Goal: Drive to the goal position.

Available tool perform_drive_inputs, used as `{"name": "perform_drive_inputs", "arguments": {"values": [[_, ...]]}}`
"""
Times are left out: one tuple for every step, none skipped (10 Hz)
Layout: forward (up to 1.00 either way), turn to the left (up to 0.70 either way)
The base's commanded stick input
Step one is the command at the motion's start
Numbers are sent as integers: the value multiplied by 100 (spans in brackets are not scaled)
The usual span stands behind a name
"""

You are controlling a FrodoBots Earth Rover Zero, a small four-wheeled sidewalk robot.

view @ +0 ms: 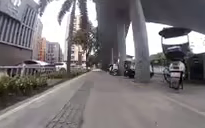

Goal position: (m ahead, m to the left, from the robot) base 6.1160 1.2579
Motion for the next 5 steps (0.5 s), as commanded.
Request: {"name": "perform_drive_inputs", "arguments": {"values": [[70, 0], [70, 0], [70, 0], [70, 0], [70, 0]]}}
